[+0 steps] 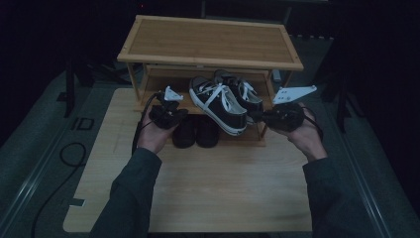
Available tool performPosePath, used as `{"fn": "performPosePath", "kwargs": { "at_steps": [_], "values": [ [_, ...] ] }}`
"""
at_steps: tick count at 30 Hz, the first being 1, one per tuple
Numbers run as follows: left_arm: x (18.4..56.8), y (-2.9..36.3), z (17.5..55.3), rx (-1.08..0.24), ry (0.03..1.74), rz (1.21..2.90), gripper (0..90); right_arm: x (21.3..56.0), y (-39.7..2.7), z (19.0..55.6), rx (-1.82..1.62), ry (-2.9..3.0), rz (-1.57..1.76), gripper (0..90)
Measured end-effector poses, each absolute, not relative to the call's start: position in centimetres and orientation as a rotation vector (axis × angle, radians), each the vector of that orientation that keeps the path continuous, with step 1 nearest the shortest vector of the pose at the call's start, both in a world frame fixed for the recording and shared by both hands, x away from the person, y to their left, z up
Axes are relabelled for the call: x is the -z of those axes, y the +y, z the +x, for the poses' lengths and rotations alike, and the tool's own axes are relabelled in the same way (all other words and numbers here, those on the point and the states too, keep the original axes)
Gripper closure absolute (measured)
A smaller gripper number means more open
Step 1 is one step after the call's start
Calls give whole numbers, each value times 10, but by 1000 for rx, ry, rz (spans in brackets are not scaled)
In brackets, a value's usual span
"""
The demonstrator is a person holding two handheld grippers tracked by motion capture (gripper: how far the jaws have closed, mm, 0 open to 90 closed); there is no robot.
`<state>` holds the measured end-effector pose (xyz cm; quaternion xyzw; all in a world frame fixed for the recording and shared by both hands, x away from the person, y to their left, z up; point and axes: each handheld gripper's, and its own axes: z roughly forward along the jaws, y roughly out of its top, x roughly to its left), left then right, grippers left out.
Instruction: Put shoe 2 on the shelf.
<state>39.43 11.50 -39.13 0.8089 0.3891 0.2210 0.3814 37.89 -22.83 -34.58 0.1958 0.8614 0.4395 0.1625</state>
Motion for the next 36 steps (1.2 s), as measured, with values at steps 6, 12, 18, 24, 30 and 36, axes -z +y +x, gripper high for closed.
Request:
{"fn": "performPosePath", "kwargs": {
  "at_steps": [6, 12, 18, 24, 30, 36],
  "values": [
    [386, 102, 405, -585, 980, 2078, 900, 360, -232, 376, -1249, 2479, 555, 898],
    [384, 93, 414, -589, 994, 2081, 900, 375, -234, 373, -1250, 2506, 557, 897],
    [384, 88, 418, -606, 999, 2099, 900, 383, -238, 372, -1241, 2527, 565, 897],
    [382, 86, 419, -630, 996, 2124, 900, 393, -239, 370, -1234, 2551, 550, 897],
    [382, 84, 421, -645, 1008, 2131, 900, 396, -234, 370, -1235, 2565, 528, 897],
    [382, 85, 427, -645, 1031, 2125, 900, 398, -231, 370, -1243, 2573, 519, 897]
  ]
}}
